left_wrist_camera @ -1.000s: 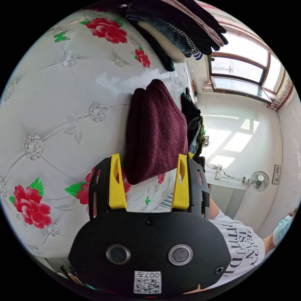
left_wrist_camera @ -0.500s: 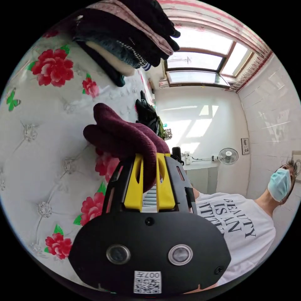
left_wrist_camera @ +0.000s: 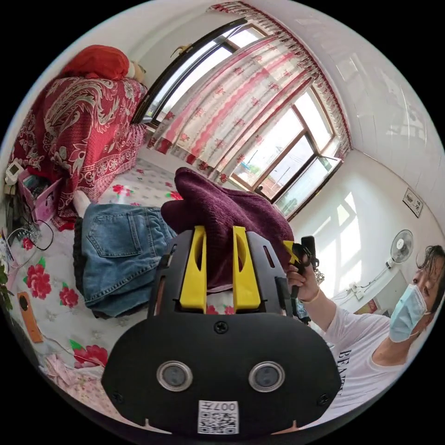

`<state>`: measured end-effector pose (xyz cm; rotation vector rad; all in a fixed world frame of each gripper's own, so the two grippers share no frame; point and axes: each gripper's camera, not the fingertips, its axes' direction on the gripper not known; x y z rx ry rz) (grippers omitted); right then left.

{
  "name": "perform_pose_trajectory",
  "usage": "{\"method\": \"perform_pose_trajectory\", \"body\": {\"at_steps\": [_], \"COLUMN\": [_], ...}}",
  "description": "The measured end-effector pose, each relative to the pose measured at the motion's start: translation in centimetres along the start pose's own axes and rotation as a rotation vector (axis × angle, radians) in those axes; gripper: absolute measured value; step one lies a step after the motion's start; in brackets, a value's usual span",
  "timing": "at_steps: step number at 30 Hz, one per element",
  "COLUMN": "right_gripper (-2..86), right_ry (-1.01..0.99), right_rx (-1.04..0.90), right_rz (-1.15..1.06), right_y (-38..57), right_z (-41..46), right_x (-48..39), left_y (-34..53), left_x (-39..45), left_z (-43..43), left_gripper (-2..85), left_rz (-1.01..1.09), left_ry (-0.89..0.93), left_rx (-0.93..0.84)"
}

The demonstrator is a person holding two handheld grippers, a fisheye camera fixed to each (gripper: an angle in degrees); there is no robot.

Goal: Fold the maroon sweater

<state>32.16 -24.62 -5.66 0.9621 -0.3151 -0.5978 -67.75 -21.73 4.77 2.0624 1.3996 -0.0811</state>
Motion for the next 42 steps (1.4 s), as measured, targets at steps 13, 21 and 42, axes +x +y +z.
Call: {"method": "perform_pose_trajectory", "body": {"at_steps": [13,21,42], "right_gripper": [2.3,0.0,5.3], "right_ry": [0.825,1.092,1.418], "right_rx": [-0.75,-1.104,0.093], "right_rz": [0.079,0.244,0.638], "right_y": [34.4,56.6,48.9], "right_z": [14.1,6.5,-34.1], "right_x": [19.9,17.5,20.3], "left_y": [40.0,63.9,86.8], "left_x": [1.3,16.4,30.9], "left_z": [19.1,29.8,43.1], "left_gripper": [7.8,3.9,-0.9], "left_rz": [0.066,0.257,0.476], "left_ry": [-0.215,-0.092,-0.496], "left_rx": [-0.421,-0.806,-1.04]}}
